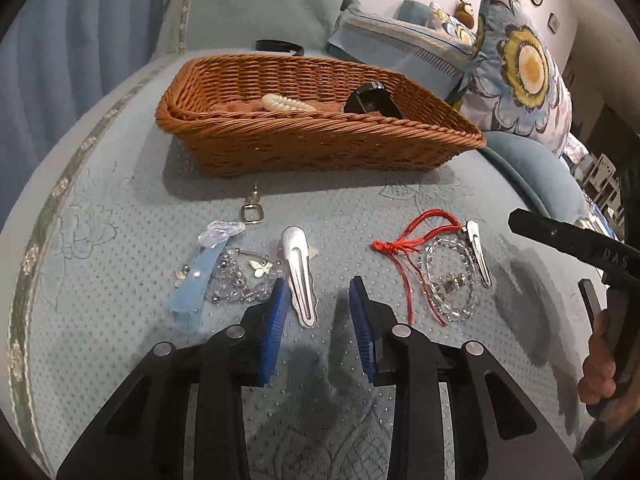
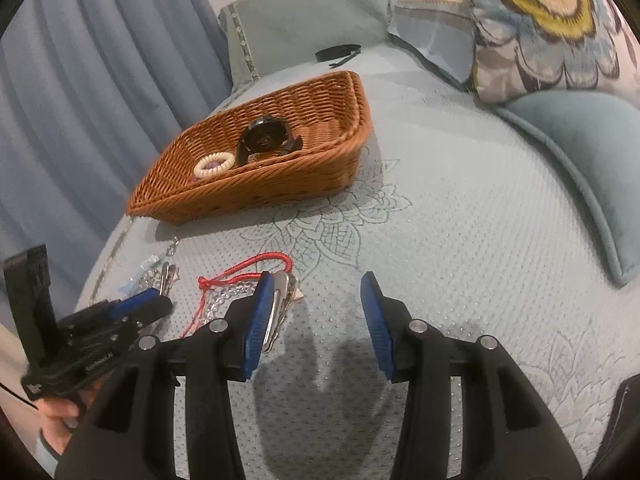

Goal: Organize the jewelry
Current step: 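Grasp a silver hair clip with the left tool while the right tool grasps another clip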

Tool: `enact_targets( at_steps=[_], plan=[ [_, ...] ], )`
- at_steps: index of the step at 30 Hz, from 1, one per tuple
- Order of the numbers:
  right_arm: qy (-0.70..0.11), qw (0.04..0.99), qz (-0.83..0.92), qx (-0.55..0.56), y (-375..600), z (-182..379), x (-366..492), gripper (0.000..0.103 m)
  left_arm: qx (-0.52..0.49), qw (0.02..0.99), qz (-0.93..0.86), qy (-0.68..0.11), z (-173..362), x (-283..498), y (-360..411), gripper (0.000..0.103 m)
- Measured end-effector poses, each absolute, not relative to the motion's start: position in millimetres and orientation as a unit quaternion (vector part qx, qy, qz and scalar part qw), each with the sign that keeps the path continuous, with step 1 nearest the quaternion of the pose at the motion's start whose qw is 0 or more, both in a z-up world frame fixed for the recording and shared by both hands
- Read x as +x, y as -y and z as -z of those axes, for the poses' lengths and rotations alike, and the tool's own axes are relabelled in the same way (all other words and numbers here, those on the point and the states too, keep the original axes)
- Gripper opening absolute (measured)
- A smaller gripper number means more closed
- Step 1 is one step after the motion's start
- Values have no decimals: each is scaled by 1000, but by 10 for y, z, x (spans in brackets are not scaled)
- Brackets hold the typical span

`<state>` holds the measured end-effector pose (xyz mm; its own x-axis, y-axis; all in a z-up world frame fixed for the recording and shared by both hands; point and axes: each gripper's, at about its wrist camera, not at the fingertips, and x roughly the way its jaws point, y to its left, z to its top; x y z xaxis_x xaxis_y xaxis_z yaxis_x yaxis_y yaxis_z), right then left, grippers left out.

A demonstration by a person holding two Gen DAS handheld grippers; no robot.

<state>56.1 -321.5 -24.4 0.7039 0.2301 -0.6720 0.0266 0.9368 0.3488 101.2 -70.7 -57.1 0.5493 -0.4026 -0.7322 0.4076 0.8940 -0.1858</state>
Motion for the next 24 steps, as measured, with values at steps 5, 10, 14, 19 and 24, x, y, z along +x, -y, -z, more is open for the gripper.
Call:
enact_targets(
  at_steps=[5,10,14,19,24],
  plan=[
    [-383,904,-62,181,3218,266,565,42,5,884,216,-414,582,1018,692,17],
    [-382,905,-74,173,3153,238,554,42,3,885,220,-410,564,977,666,11],
    [-399,902,-78,146,3027,274,584,34,9,885,221,-410,565,849,674,11],
    [-419,897,-85,110,2820,359,615,24,6,881,223,-416,568,762,671,11],
    [-415,906,-50,64,2654,397,674,23,14,878,233,-417,562,710,759,11]
  ],
)
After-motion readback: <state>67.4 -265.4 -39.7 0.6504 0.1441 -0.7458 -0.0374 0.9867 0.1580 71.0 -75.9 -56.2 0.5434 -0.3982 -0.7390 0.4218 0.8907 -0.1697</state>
